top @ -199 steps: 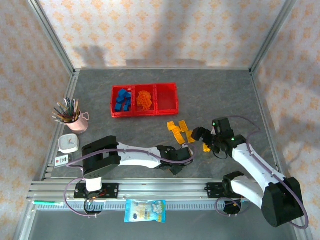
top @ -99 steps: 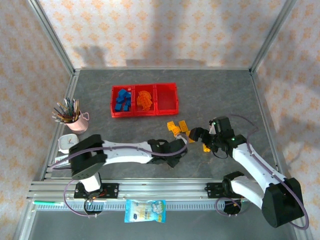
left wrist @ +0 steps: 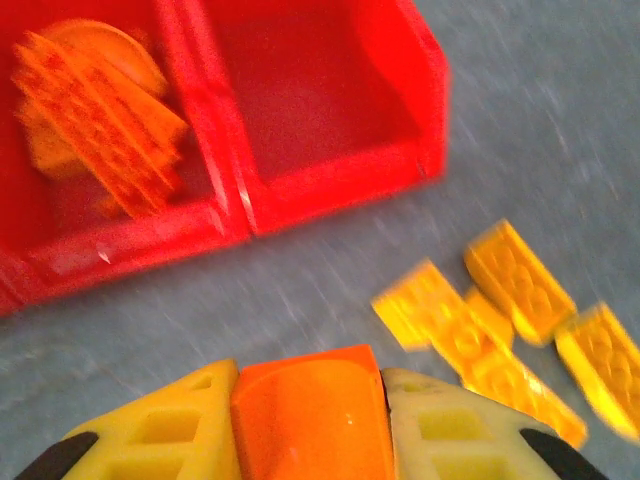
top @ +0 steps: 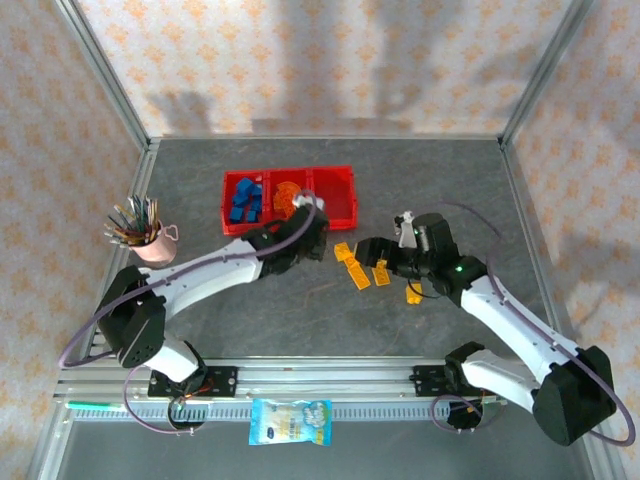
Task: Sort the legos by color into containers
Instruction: Place the lego in the container.
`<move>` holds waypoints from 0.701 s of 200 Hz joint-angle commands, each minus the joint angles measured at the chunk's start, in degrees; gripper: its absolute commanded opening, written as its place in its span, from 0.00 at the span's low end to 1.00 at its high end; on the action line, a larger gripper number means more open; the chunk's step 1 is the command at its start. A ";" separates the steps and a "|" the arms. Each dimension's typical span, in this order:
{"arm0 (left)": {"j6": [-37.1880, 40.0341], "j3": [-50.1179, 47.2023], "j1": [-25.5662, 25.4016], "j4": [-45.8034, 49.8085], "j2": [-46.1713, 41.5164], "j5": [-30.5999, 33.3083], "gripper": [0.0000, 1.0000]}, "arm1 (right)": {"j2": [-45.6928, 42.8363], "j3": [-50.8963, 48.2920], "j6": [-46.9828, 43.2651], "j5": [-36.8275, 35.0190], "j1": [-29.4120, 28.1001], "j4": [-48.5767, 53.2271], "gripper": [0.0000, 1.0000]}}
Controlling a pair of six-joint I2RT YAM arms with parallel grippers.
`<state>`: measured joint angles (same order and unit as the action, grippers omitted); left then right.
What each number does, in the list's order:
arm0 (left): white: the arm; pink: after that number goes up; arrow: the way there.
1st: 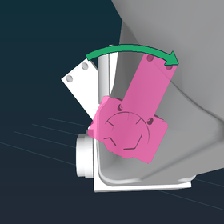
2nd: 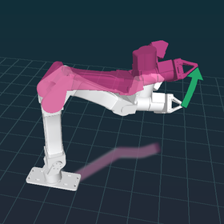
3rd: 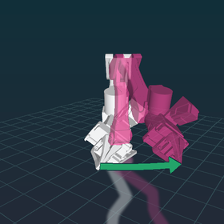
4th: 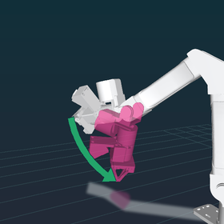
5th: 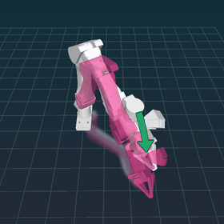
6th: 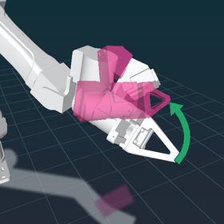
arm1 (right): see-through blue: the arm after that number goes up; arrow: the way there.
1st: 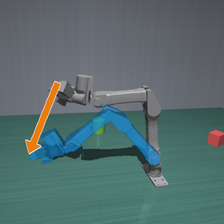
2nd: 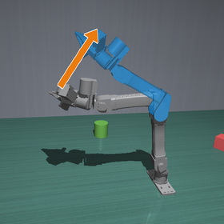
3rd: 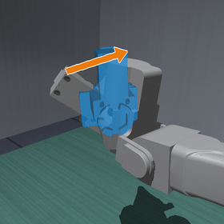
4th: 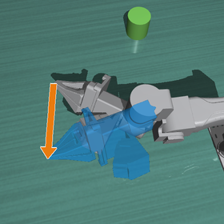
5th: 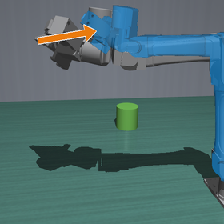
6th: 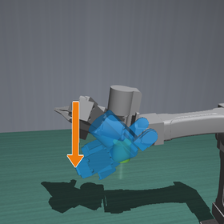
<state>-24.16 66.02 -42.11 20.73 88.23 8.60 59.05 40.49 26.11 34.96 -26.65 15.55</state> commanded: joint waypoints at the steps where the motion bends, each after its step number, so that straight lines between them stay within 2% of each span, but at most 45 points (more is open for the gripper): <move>1: -3.04 6.71 5.55 -0.09 3.97 3.11 0.29 | 1.61 3.45 -1.23 -0.92 -0.91 -5.00 1.00; 35: -4.95 15.13 11.49 -0.61 12.93 4.90 0.29 | 4.93 6.06 -1.68 -3.78 -1.03 -7.32 1.00; 73: -5.26 23.49 15.89 -2.44 23.54 2.82 0.30 | 8.04 8.51 -2.85 -5.72 -1.04 -7.98 1.00; 104: -5.36 29.61 17.84 -0.57 28.67 2.96 0.46 | 9.44 9.41 -3.60 -6.39 -1.03 -7.37 1.00; 140: -4.14 30.37 17.94 1.35 27.12 4.39 0.56 | 9.60 9.70 -4.48 -7.04 -1.03 -6.07 1.00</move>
<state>-28.84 94.19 -23.99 20.05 117.97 11.11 68.73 48.58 23.42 29.85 -27.40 9.37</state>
